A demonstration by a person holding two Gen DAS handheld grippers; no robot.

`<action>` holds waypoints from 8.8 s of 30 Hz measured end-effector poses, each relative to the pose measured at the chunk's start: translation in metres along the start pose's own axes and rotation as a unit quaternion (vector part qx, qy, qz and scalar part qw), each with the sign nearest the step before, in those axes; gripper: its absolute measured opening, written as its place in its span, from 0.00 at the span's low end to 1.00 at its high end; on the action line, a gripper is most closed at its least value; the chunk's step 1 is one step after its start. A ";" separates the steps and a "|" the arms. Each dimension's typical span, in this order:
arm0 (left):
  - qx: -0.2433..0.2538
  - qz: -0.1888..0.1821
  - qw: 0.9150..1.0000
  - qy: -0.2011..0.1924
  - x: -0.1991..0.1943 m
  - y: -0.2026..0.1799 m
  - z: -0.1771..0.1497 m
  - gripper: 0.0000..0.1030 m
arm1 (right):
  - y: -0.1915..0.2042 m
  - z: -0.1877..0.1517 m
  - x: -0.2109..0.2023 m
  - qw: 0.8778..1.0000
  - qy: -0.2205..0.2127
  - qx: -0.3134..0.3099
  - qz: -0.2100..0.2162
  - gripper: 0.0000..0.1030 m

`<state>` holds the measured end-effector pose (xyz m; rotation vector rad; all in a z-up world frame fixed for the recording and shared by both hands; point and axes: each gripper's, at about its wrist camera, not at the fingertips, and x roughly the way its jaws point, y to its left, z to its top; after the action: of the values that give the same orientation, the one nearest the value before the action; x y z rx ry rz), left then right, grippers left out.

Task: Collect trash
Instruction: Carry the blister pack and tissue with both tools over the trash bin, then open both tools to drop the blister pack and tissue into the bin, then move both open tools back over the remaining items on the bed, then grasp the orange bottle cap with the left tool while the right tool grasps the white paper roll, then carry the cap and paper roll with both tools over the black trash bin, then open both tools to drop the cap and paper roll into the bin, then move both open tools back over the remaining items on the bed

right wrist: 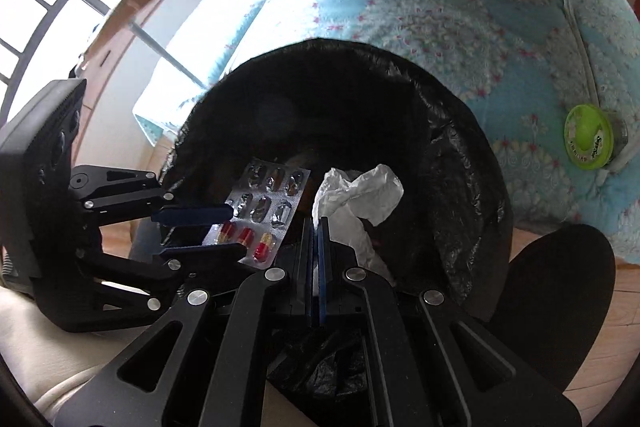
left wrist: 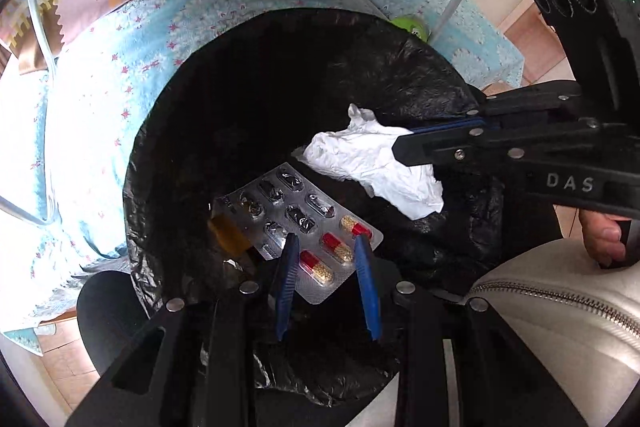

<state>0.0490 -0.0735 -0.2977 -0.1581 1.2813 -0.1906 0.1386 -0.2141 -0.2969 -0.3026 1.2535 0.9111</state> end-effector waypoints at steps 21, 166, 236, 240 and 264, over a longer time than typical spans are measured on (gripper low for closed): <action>-0.006 0.007 0.999 -0.051 -0.028 -0.007 0.002 0.51 | 0.012 -0.002 -0.017 1.000 -0.027 -0.014 -0.001 0.36; 0.018 0.095 0.969 -0.229 -0.167 -0.020 0.015 0.28 | 0.067 0.025 -0.157 0.970 -0.183 -0.157 -0.025 0.50; 0.023 0.094 0.969 -0.226 -0.162 0.006 0.027 0.48 | 0.045 0.009 -0.121 0.982 -0.156 -0.101 -0.044 0.59; 0.015 0.102 0.964 -0.245 -0.181 0.021 0.040 0.48 | 0.050 0.024 -0.138 0.977 -0.175 -0.110 -0.045 0.59; -0.051 0.125 0.955 -0.265 -0.205 0.120 0.146 0.48 | 0.042 0.164 -0.153 0.963 -0.229 -0.120 -0.081 0.59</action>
<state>0.1393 0.0922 -0.0929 -0.1229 0.7643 0.1327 0.2150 -0.1456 -0.0933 -0.3551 0.6836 0.9276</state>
